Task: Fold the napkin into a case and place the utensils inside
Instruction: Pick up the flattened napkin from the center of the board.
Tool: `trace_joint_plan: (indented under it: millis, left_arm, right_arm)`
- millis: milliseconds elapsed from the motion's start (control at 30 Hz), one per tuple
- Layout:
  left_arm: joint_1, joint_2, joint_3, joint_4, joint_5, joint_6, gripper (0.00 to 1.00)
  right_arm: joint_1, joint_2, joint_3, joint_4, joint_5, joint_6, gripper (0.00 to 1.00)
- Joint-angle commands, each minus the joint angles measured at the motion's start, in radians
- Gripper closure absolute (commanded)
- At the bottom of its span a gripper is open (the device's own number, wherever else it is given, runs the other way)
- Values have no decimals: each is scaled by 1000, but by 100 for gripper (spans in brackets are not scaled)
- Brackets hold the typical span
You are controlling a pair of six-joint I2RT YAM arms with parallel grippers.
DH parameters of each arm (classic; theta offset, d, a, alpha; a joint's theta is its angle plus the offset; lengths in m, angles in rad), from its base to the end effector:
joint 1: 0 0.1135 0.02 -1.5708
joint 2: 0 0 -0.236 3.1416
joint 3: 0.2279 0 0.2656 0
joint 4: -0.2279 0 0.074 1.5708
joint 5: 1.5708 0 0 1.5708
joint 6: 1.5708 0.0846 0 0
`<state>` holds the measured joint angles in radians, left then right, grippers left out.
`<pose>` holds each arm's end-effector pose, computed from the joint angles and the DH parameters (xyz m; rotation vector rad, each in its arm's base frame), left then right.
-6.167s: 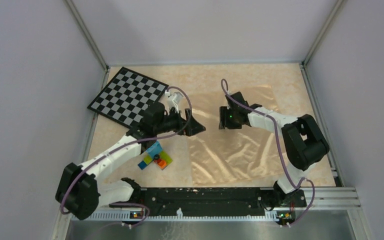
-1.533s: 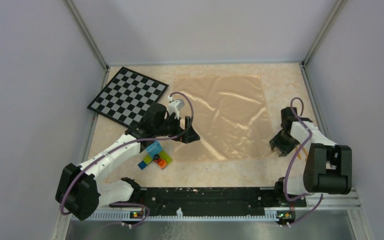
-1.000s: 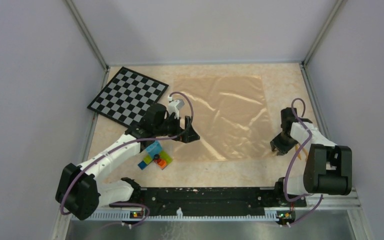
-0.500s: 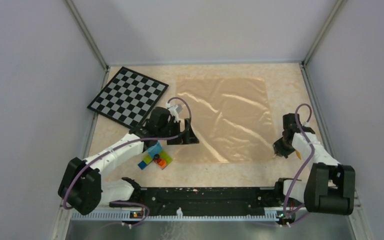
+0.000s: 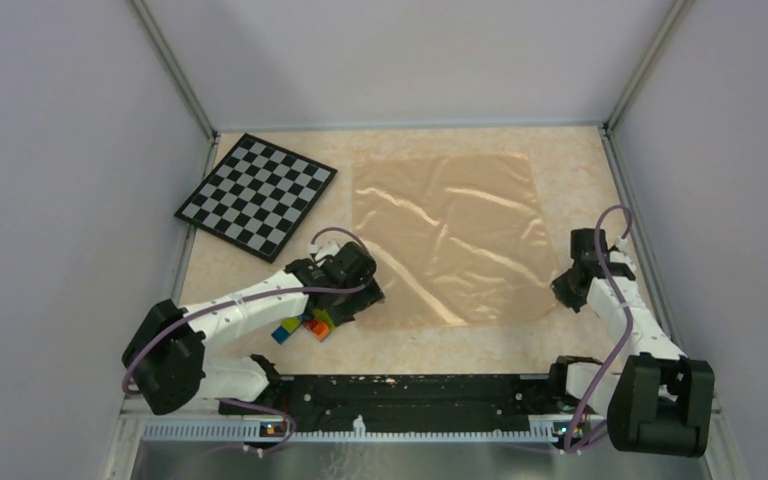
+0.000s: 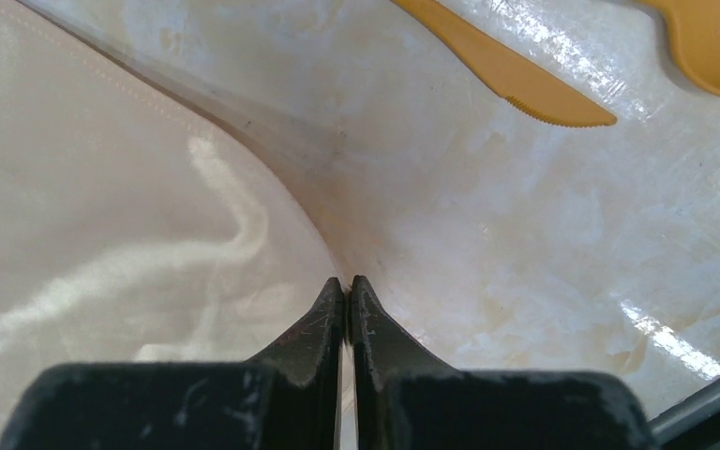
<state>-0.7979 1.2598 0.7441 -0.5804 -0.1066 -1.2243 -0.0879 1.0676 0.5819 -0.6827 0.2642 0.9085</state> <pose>0.1983 -0.1904 0.1222 -0.6188 2.6899 -0.4876 0.2212 -0.0417 0.1093 1.3383 2.3090 -0.1080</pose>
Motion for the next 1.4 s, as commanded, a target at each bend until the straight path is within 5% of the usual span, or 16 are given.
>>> trace_joint_plan:
  millis: [0,233,600,1367]
  left_arm:
    - [-82,82,109,-195,-169,-327,22]
    - [-141,248,212,-328,-215,-445,32]
    - [-133,260,177,-300,-233,-439,43]
    - [-94,320,129,-270,-239,-427,44]
  right_arm:
    - [-4,12,-11,70,-21,-41,100]
    - [-4,38,-12,100,-51,-60,100]
    - [-4,30,-58,115,-73,-66,100]
    - [-3,4,-60,108,-60,-72,100]
